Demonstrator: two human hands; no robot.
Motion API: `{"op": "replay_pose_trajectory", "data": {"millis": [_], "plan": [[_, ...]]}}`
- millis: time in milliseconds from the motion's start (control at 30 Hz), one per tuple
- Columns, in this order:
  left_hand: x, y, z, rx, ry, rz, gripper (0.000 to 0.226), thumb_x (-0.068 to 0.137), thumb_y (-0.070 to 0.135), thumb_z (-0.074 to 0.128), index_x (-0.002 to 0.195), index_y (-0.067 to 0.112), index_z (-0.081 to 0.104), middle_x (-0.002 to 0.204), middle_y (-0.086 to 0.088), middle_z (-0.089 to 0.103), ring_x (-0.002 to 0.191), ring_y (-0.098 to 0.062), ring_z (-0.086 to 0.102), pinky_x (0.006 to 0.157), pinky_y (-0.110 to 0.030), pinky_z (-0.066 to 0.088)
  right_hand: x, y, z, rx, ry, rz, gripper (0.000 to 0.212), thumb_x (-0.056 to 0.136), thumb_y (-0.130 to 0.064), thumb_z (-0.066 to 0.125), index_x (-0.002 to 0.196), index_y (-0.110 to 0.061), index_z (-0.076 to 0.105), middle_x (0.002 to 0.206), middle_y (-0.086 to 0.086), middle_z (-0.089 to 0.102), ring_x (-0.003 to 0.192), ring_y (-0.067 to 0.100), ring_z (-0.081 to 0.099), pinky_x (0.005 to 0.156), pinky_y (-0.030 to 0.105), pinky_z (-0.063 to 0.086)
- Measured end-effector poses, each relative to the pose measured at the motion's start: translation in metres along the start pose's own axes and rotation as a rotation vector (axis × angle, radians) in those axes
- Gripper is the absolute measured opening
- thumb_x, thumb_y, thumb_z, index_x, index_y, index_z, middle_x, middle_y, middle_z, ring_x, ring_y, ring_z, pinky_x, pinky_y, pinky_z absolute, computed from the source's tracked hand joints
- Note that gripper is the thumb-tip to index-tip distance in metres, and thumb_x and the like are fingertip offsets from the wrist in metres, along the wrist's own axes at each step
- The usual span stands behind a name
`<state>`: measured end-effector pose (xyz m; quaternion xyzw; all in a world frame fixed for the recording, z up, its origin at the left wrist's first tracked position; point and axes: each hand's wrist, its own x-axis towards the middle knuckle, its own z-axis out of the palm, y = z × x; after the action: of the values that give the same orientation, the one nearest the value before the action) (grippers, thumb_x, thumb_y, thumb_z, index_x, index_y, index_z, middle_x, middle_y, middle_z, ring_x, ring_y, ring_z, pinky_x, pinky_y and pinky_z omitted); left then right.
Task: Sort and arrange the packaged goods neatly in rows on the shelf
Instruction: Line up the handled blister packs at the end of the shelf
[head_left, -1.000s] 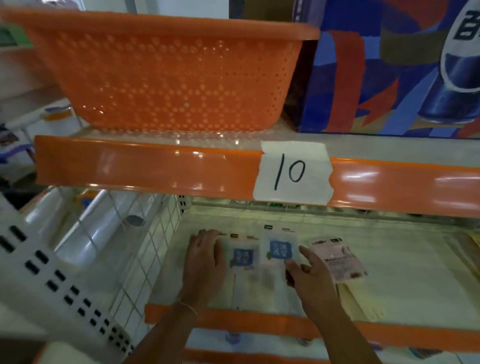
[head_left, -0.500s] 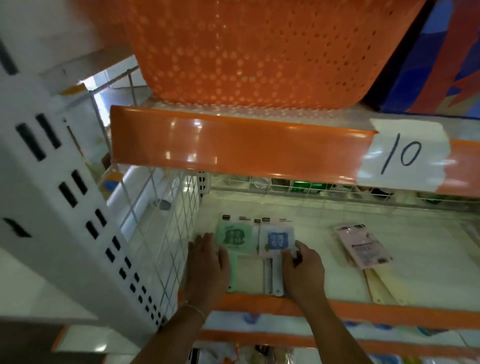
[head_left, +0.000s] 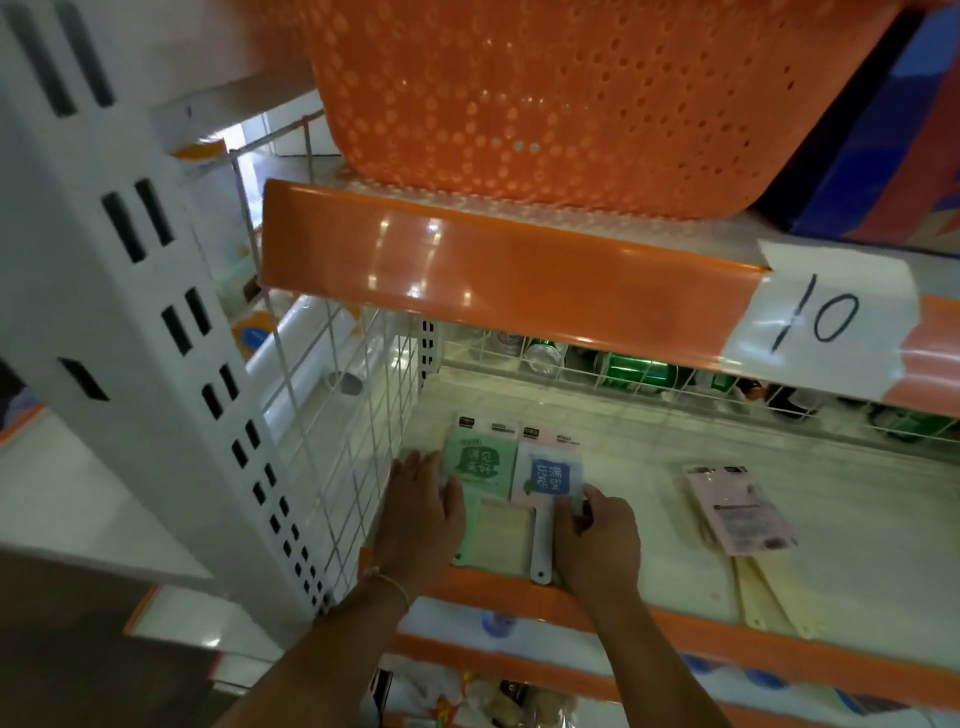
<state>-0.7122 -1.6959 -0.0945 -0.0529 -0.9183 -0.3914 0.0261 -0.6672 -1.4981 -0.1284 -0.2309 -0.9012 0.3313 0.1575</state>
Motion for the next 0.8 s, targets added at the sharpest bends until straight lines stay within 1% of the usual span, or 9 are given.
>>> {"op": "replay_pose_trajectory", "data": {"millis": [67, 167, 233, 267, 333, 467, 567, 667, 800], "plan": [[-0.0016, 0.0015, 0.0009, 0.021, -0.013, -0.001, 0.039, 0.097, 0.031, 0.042, 0.128, 0.008, 0.051, 0.127, -0.012, 0.055, 0.122, -0.027, 0.047, 0.107, -0.045, 0.04, 0.0005, 0.0009, 0.0017, 0.0, -0.013, -0.005, 0.033, 0.089, -0.047, 0.047, 0.08, -0.018, 0.061, 0.077, 0.004, 0.057, 0.071, 0.02, 0.057, 0.056, 0.024, 0.037], [-0.003, 0.0039, 0.0034, 0.035, -0.015, 0.005, 0.043, 0.098, 0.029, 0.043, 0.133, 0.005, 0.05, 0.134, -0.014, 0.054, 0.13, -0.029, 0.043, 0.114, -0.042, 0.032, 0.0009, 0.0023, 0.0031, -0.01, -0.018, -0.016, 0.023, 0.092, -0.035, 0.054, 0.087, -0.014, 0.063, 0.087, 0.006, 0.056, 0.08, 0.021, 0.055, 0.061, 0.028, 0.042], [-0.0039, 0.0067, 0.0032, 0.043, -0.009, 0.013, 0.042, 0.099, 0.025, 0.046, 0.135, 0.004, 0.049, 0.136, -0.014, 0.053, 0.132, -0.027, 0.041, 0.118, -0.034, 0.022, 0.0014, 0.004, 0.0037, -0.005, -0.02, -0.032, 0.02, 0.091, -0.032, 0.054, 0.088, -0.014, 0.062, 0.088, 0.006, 0.055, 0.084, 0.023, 0.055, 0.063, 0.029, 0.043], [-0.0044, 0.0075, 0.0028, 0.052, -0.004, 0.023, 0.04, 0.099, 0.023, 0.047, 0.134, 0.003, 0.05, 0.135, -0.014, 0.054, 0.131, -0.027, 0.042, 0.116, -0.027, 0.018, 0.0015, 0.0044, 0.0041, -0.011, -0.024, -0.041, 0.019, 0.091, -0.032, 0.055, 0.089, -0.014, 0.062, 0.089, 0.006, 0.055, 0.086, 0.023, 0.055, 0.064, 0.029, 0.044], [-0.0046, 0.0059, 0.0035, 0.052, 0.0, 0.032, 0.038, 0.098, 0.021, 0.048, 0.131, 0.003, 0.051, 0.132, -0.014, 0.055, 0.127, -0.028, 0.044, 0.11, -0.025, 0.023, 0.0011, 0.0045, 0.0043, -0.008, -0.022, -0.052, 0.019, 0.091, -0.031, 0.055, 0.093, -0.014, 0.063, 0.092, 0.006, 0.054, 0.089, 0.024, 0.054, 0.067, 0.031, 0.046], [-0.0038, 0.002, 0.0068, 0.041, 0.016, -0.007, 0.042, 0.097, 0.025, 0.049, 0.133, 0.004, 0.051, 0.133, -0.015, 0.053, 0.13, -0.03, 0.042, 0.113, -0.04, 0.033, 0.0001, 0.0037, 0.003, 0.029, -0.002, -0.066, 0.025, 0.092, -0.033, 0.056, 0.102, -0.011, 0.062, 0.094, 0.006, 0.054, 0.091, 0.026, 0.055, 0.071, 0.033, 0.048], [-0.0048, 0.0045, 0.006, 0.059, 0.016, -0.032, 0.045, 0.096, 0.031, 0.044, 0.131, 0.004, 0.052, 0.132, -0.014, 0.055, 0.129, -0.029, 0.043, 0.114, -0.043, 0.032, 0.0016, 0.0067, 0.0053, 0.085, -0.01, -0.062, 0.037, 0.087, -0.045, 0.046, 0.092, -0.012, 0.062, 0.083, 0.006, 0.059, 0.08, 0.027, 0.059, 0.064, 0.033, 0.049], [-0.005, 0.0062, 0.0051, 0.077, 0.007, -0.038, 0.052, 0.092, 0.036, 0.038, 0.128, 0.003, 0.054, 0.127, -0.014, 0.058, 0.124, -0.029, 0.047, 0.11, -0.046, 0.036, 0.0019, 0.007, 0.0061, 0.091, -0.006, -0.06, 0.05, 0.083, -0.053, 0.036, 0.092, -0.013, 0.064, 0.082, 0.005, 0.061, 0.077, 0.025, 0.06, 0.063, 0.034, 0.053], [-0.0044, 0.0049, 0.0047, 0.079, -0.008, -0.051, 0.038, 0.096, 0.025, 0.046, 0.126, 0.003, 0.054, 0.123, -0.015, 0.059, 0.121, -0.029, 0.049, 0.107, -0.048, 0.039, 0.0014, 0.0077, 0.0061, 0.12, -0.014, -0.05, 0.039, 0.083, -0.047, 0.039, 0.082, -0.016, 0.062, 0.078, 0.005, 0.06, 0.071, 0.022, 0.059, 0.059, 0.029, 0.048]]}}
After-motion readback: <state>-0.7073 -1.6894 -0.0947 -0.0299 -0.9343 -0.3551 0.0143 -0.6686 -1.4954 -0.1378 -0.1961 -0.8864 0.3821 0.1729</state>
